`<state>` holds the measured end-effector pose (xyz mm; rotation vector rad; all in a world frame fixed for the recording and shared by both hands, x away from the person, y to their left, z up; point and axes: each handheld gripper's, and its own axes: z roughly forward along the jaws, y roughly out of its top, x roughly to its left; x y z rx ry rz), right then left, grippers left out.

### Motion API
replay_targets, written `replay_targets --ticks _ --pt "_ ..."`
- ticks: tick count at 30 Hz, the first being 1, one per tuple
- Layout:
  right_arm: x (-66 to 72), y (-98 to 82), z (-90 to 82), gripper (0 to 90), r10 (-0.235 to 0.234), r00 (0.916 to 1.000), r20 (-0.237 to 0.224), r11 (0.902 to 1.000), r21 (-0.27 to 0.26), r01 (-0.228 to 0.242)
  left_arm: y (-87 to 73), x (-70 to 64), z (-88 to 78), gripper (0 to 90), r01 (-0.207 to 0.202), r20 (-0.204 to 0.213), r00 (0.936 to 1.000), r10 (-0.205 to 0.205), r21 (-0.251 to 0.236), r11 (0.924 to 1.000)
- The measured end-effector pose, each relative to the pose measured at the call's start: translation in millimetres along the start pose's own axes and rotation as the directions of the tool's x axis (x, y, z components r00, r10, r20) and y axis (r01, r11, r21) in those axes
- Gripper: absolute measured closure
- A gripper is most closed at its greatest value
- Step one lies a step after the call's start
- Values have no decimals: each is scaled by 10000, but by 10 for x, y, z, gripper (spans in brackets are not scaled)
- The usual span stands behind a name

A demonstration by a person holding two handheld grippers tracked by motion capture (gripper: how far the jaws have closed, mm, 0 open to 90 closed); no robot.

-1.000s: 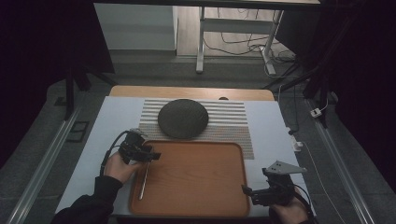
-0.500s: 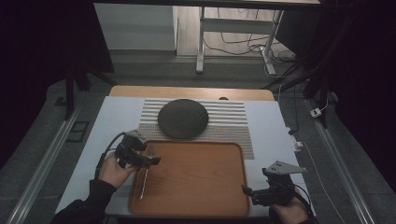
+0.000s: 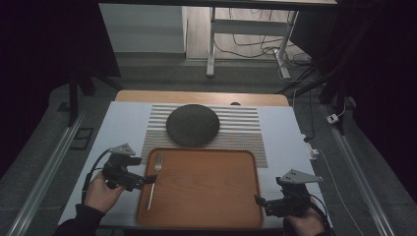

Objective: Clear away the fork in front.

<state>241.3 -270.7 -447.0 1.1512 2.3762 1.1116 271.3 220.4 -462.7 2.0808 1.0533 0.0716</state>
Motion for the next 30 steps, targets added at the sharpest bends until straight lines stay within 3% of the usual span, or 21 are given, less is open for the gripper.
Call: replay_targets --ticks 9,20,30 --pt "-1 0 0 9 6 10000 -13 10000 7 -6 -240 22 -283 11 470 63 9989 -467 -683 9966" --pt "-3 0 -1 9 39 10000 -3 10000 0 -39 -513 34 -538 0 767 -153 9968 -788 -1078 9912" --pt "-3 0 0 9 52 10000 20 10000 23 -52 -714 52 -655 0 984 -368 9940 -1035 -1191 9880"
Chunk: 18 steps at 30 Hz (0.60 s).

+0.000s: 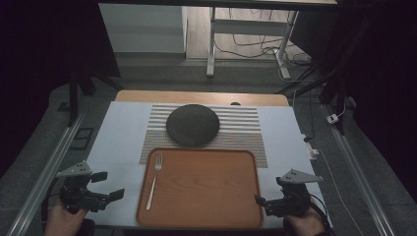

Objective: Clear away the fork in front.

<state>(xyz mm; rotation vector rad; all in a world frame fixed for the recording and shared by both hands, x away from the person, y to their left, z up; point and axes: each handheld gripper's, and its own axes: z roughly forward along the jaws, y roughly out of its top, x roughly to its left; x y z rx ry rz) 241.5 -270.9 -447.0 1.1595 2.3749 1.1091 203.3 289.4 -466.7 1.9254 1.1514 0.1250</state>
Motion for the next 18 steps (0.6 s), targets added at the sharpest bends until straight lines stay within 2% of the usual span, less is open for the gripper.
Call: replay_targets --ticks 11,15,18 --pt "5 0 -1 9 10 10000 12 10000 -21 -10 -161 20 -43 0 101 -336 9994 -90 308 9995" --pt "5 3 2 9 10 10000 6 10000 -9 -10 -172 -1 -37 0 7 -512 9987 20 515 9987" --pt "2 3 2 9 37 10000 14 10000 10 -37 -168 2 -24 0 100 -585 9983 -61 662 9978"
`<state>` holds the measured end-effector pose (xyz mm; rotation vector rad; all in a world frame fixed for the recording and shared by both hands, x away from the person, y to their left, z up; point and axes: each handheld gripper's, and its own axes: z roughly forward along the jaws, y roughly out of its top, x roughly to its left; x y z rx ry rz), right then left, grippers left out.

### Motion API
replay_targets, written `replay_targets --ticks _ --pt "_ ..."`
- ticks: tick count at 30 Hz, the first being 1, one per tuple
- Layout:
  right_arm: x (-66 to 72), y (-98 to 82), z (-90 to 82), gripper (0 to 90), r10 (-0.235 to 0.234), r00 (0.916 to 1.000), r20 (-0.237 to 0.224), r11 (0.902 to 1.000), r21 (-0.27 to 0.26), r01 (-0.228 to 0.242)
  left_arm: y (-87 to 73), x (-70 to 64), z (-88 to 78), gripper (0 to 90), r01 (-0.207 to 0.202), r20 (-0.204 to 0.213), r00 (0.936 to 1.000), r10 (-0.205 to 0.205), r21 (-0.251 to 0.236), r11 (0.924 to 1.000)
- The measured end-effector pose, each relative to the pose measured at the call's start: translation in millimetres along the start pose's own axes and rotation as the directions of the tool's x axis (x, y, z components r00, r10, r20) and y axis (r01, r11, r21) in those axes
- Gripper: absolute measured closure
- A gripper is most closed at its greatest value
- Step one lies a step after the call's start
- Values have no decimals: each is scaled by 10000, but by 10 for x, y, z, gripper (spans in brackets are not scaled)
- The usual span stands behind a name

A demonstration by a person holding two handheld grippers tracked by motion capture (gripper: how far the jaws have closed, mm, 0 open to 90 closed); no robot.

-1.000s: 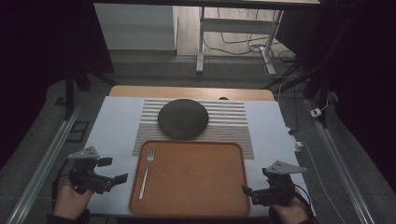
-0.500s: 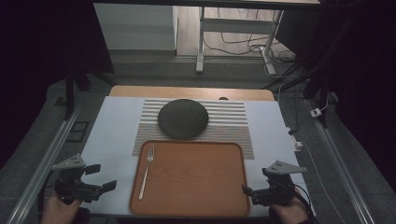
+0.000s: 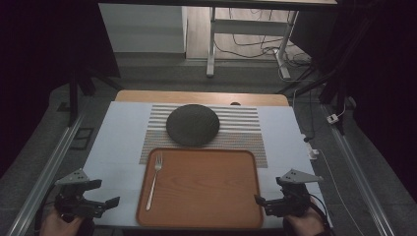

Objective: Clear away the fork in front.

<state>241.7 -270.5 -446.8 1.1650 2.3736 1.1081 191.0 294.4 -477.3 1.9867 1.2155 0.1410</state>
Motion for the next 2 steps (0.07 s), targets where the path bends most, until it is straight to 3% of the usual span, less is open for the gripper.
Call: replay_targets --ticks 2 --pt "-4 -3 5 9 30 10000 -8 10000 0 -30 6 15 5 0 141 75 9999 -141 -12 9999"
